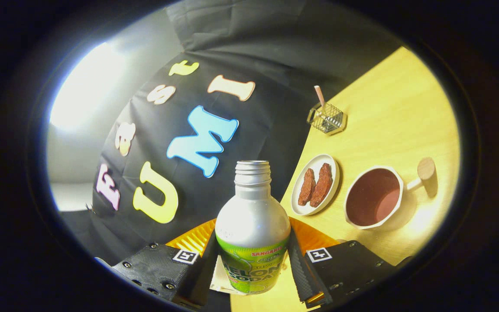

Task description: Take the bottle from table, then pour the juice into the cup, finally place the bottle on the coaster

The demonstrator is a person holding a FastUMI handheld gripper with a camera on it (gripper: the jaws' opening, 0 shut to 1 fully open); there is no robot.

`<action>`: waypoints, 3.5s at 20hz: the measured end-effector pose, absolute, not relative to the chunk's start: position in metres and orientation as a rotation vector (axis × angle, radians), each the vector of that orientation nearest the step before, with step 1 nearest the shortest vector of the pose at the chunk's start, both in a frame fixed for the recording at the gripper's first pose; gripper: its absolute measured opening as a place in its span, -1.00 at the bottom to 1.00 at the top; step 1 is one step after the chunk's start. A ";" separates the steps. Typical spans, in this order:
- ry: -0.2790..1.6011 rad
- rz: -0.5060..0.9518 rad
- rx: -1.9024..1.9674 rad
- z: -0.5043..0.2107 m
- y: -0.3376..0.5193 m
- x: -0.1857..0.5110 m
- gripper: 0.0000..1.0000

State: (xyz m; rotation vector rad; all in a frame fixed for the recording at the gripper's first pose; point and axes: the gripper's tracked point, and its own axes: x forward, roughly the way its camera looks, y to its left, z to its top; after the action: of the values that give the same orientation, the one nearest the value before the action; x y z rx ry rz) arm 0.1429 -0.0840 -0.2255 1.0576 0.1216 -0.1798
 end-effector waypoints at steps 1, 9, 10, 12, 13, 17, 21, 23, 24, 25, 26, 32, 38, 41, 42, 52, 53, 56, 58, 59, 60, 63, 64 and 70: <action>0.132 -0.183 1.003 -0.222 -0.081 0.144 0.51; 0.101 -0.229 0.644 -0.190 -0.077 0.131 0.51; 0.102 -0.235 0.597 -0.187 -0.077 0.131 0.51; 0.088 -0.210 0.518 -0.175 -0.071 0.132 0.51; 0.078 -0.192 0.486 -0.168 -0.065 0.133 0.51; 0.120 -0.202 0.255 -0.162 -0.058 0.137 0.51; 0.141 -0.169 0.103 -0.160 -0.045 0.147 0.51; 0.158 -0.175 0.042 -0.163 -0.045 0.149 0.51; 0.161 -0.177 0.006 -0.164 -0.046 0.150 0.52; 0.160 -0.175 -0.021 -0.164 -0.045 0.151 0.52; 0.159 -0.170 -0.045 -0.164 -0.043 0.155 0.51; 0.211 -0.171 -0.075 -0.189 -0.047 0.168 0.52; 0.228 -0.147 -0.081 -0.217 -0.044 0.179 0.51; 0.236 -0.137 -0.075 -0.233 -0.040 0.183 0.52; 0.244 -0.141 -0.083 -0.238 -0.040 0.184 0.52; 0.249 -0.129 -0.056 -0.279 -0.039 0.189 0.52; 0.257 -0.137 -0.059 -0.285 -0.042 0.190 0.52; 0.273 -0.142 -0.064 -0.297 -0.043 0.193 0.52; 0.280 -0.135 -0.061 -0.303 -0.040 0.194 0.52; 0.284 -0.133 -0.061 -0.306 -0.039 0.194 0.52; 0.288 -0.134 -0.063 -0.308 -0.039 0.194 0.52; 0.258 -0.116 -0.087 -0.309 -0.034 0.193 0.52; 0.247 -0.108 -0.088 -0.310 -0.032 0.194 0.52; 0.192 -0.111 -0.045 -0.311 -0.038 0.191 0.52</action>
State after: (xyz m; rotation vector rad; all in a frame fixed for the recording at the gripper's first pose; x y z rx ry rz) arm 0.1905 -0.0380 -0.3107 -0.0450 0.1915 -0.1108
